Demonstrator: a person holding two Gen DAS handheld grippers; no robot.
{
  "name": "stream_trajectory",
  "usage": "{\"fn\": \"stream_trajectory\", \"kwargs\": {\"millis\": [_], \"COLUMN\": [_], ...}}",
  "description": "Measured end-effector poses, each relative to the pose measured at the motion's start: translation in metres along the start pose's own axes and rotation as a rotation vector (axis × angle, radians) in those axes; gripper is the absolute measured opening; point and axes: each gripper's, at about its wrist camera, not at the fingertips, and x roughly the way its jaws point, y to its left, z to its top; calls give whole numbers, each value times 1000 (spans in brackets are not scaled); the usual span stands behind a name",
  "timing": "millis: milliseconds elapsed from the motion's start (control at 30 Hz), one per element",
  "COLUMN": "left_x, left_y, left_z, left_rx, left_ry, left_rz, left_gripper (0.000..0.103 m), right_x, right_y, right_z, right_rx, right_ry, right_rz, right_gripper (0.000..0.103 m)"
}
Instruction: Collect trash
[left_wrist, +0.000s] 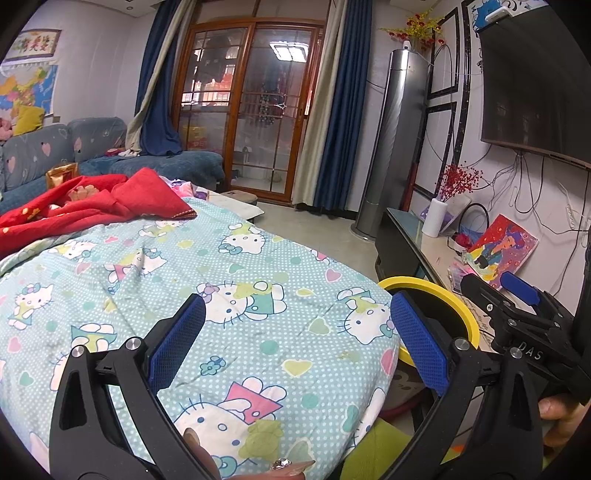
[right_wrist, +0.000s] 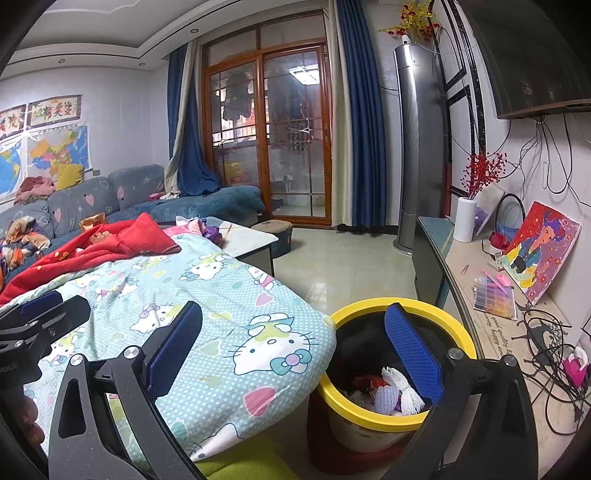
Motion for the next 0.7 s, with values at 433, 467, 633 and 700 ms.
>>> {"fn": "stream_trajectory", "kwargs": {"millis": [433,467,633,700], "left_x": [0,0,1,0], "left_y": [0,0,0,0], "left_z": [0,0,-2,-2], "left_rx": [-2,-2,2,3], "left_ry": [2,2,0,-1], "left_rz": [-1,0,6,21], "left_gripper": [92,92,92,92], "right_x": [0,0,0,0], "right_y": [0,0,-1,-1], "right_z": [0,0,-1,-1], "right_rx": [1,1,1,1], "right_ry": [2,2,3,3], "right_rz": [-2,-1,-4,-1], "right_gripper": [96,96,96,96]}}
